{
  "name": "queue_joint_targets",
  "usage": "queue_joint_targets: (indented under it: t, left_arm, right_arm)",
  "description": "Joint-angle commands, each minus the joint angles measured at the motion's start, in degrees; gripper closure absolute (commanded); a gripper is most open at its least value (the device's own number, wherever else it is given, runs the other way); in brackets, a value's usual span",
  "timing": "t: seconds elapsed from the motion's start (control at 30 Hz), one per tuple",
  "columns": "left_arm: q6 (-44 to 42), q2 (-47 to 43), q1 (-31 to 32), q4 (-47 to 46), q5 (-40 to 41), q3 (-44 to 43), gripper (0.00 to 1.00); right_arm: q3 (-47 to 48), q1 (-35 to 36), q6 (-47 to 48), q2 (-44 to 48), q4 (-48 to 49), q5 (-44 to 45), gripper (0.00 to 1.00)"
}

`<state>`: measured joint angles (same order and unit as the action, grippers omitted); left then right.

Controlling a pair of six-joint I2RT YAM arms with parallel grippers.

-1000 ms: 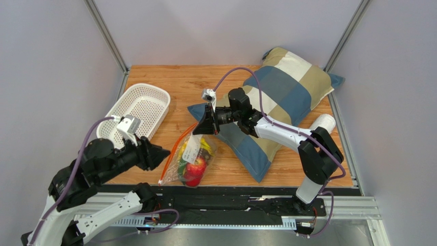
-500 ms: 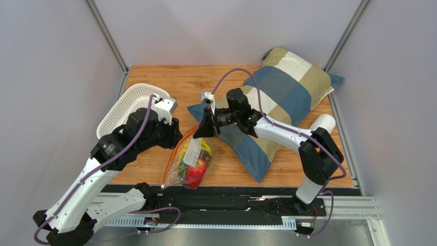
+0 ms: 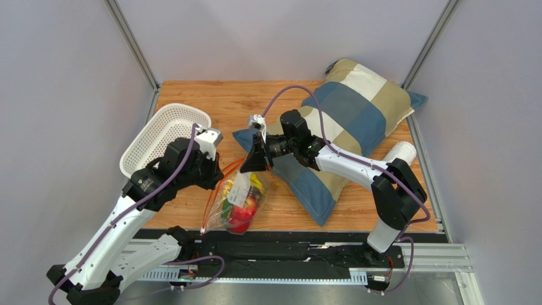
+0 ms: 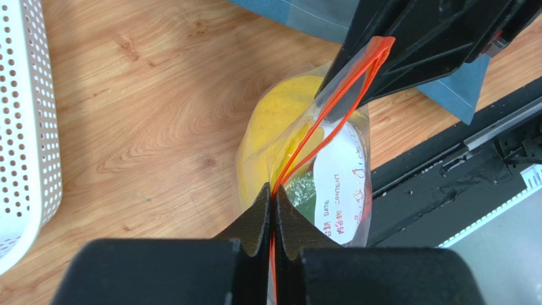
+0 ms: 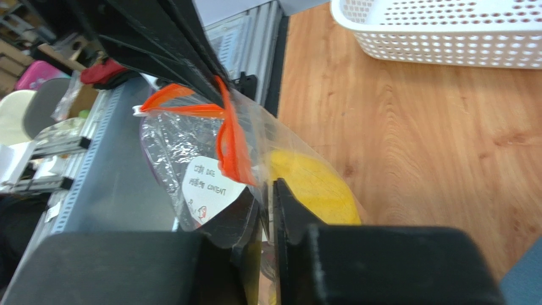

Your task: Open the zip-top bag and remove the fake food

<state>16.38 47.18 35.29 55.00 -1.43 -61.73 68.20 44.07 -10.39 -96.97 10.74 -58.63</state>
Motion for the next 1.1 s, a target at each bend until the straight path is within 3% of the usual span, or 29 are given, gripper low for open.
queue_joint_targets:
  t: [0.0, 0.03, 0.07, 0.17, 0.2, 0.23, 0.3, 0.5, 0.63, 0.87, 1.07]
  left_arm:
    - [0.23, -4.18, -1.36, -3.14, -2.34, 0.74, 1.0]
    - [0.49, -4.98, -1.36, -5.32, -5.13, 1.09, 1.0]
    - [1.45, -5.77, -1.36, -6.65, -6.55, 1.35, 1.0]
    - [4.6, -9.03, -1.45, -13.94, -12.36, 3.55, 1.0]
    - [5.58, -9.73, -1.54, -15.44, -13.06, 4.33, 1.0]
    - [6.46, -10.0, -1.45, -18.06, -14.98, 4.6, 1.0]
    - [8.83, -9.74, -1.45, -19.93, -16.49, 5.13, 1.0]
    - [11.92, -8.94, -1.45, -24.59, -19.92, 7.94, 1.0]
    - [12.88, -9.38, -1.45, -28.27, -20.36, 10.05, 1.0]
    - [14.73, -9.38, -1.54, -30.22, -21.68, 11.55, 1.0]
    - [14.64, -10.09, -1.45, -30.39, -24.14, 12.07, 1.0]
  right_arm:
    - [4.72, 0.75, -3.22, 3.01, -6.14, 11.83, 0.73]
    - [6.66, 0.92, -4.71, 3.27, -10.87, 17.88, 0.63]
    - [8.42, 1.01, -10.55, 3.54, -23.01, 30.03, 0.53]
    - [10.11, 3.73, -19.19, 7.22, -32.7, 43.28, 0.5]
    - [7.84, 5.57, -21.14, 10.54, -32.63, 45.86, 0.5]
    - [6.6, 6.37, -22.9, 12.22, -32.54, 48.32, 0.41]
    - [5.28, 8.04, -30.25, 14.95, -35.08, 57.46, 0.39]
    - [1.23, 10.23, -34.27, 21.82, -37.55, 62.41, 0.36]
    - [1.32, 11.38, -31.8, 21.82, -34.92, 55.91, 0.32]
    - [-5.0, 16.74, -35.31, 21.12, -22.36, 68.52, 0.33]
    - [-1.94, 19.2, -39.6, 15.59, -24.54, 76.82, 0.34]
